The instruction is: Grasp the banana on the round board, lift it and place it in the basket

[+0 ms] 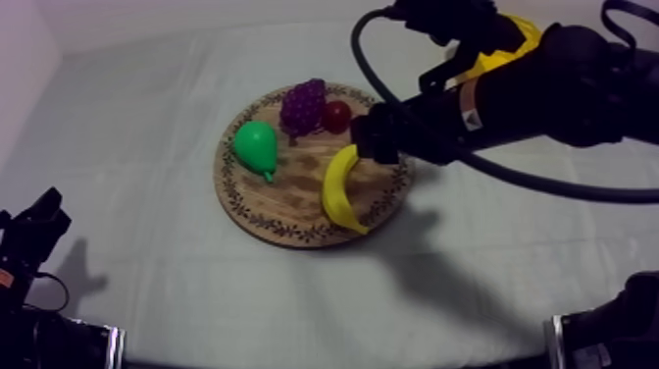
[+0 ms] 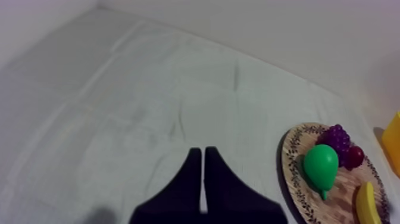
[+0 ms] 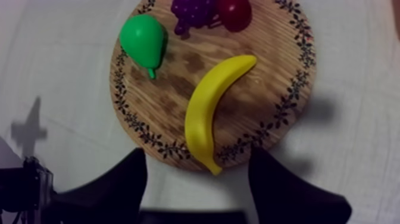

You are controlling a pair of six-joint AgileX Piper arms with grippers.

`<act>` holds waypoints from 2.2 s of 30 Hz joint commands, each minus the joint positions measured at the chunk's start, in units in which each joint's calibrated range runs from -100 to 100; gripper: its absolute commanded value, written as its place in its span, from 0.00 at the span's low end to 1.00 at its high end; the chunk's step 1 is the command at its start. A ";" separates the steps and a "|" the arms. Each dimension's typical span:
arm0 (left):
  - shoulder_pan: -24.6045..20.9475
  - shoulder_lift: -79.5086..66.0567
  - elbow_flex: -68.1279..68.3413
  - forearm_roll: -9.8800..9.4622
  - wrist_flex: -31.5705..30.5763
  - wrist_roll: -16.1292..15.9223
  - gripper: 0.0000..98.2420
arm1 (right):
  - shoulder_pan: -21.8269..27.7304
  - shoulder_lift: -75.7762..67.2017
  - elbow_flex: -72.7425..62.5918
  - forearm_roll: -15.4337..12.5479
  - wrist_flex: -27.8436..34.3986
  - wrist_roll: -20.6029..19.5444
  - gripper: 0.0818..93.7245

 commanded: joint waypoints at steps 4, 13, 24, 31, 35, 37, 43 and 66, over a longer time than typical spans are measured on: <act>-0.03 -0.03 0.03 -0.03 0.02 0.02 0.00 | -0.03 3.48 -2.11 -0.19 0.31 0.18 0.54; -0.03 -0.03 0.03 -0.03 0.02 0.02 0.00 | 0.82 15.77 -11.80 -5.00 3.62 2.63 0.53; -0.03 -0.03 0.03 -0.03 0.02 0.02 0.00 | 3.97 33.22 -30.11 -13.99 17.91 10.20 0.53; -0.03 -0.03 0.03 -0.03 0.02 0.02 0.00 | 5.09 38.66 -34.46 -17.81 25.95 13.59 0.53; -0.03 -0.03 0.03 -0.03 0.02 0.02 0.00 | 5.39 40.08 -34.87 -19.25 28.98 14.98 0.53; -0.03 -0.03 0.03 -0.03 0.02 0.02 0.00 | 5.55 40.68 -34.99 -19.86 30.19 15.56 0.53; -0.03 -0.03 0.03 -0.03 0.02 0.02 0.00 | 5.85 42.43 -34.96 -21.17 31.27 16.94 0.51; -0.03 -0.03 0.03 -0.03 0.02 0.02 0.00 | 6.01 46.00 -40.87 -22.20 33.38 17.33 0.51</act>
